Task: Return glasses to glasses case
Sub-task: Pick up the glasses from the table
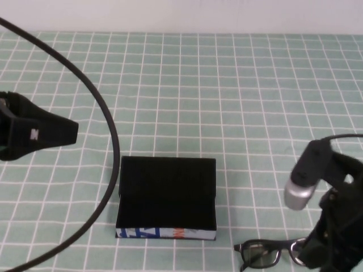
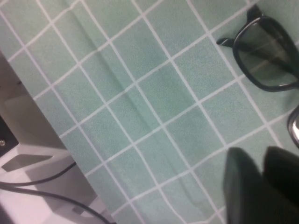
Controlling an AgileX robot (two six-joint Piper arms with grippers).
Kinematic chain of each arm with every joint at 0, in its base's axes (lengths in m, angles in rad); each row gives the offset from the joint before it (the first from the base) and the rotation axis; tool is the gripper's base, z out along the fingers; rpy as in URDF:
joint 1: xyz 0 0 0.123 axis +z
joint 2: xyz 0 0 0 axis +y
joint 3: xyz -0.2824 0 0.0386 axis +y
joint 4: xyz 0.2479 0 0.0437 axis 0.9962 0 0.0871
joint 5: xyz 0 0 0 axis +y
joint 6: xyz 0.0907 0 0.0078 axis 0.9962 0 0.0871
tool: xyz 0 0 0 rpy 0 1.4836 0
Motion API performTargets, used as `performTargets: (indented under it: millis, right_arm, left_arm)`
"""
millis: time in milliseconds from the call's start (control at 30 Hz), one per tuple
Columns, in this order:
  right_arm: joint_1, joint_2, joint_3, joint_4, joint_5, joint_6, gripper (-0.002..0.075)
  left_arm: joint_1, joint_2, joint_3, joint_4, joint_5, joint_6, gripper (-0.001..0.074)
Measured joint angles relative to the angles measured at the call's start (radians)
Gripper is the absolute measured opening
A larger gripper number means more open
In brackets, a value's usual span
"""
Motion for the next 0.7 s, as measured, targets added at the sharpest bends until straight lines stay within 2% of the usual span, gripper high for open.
performTargets:
  millis: [167, 233, 367, 700]
  right_arm:
    - [0.0, 0.07, 0.0, 0.006, -0.048, -0.003, 0.0318]
    - [0.0, 0.098, 0.0, 0.006, -0.077, -0.023, 0.0365]
    - [0.0, 0.139, 0.0, -0.025, -0.132, -0.104, 0.0391]
    - [0.0, 0.21, 0.0, -0.108, -0.268, -0.347, 0.0395]
  left_arm:
    - [0.0, 0.0, 0.0, 0.004, 0.009, 0.0, -0.0006]
    - [0.0, 0.0, 0.0, 0.005, 0.016, 0.0, -0.0006]
    - [0.0, 0.0, 0.0, 0.011, 0.033, 0.0, -0.0006]
    - [0.0, 0.0, 0.0, 0.016, 0.049, 0.034, -0.0006]
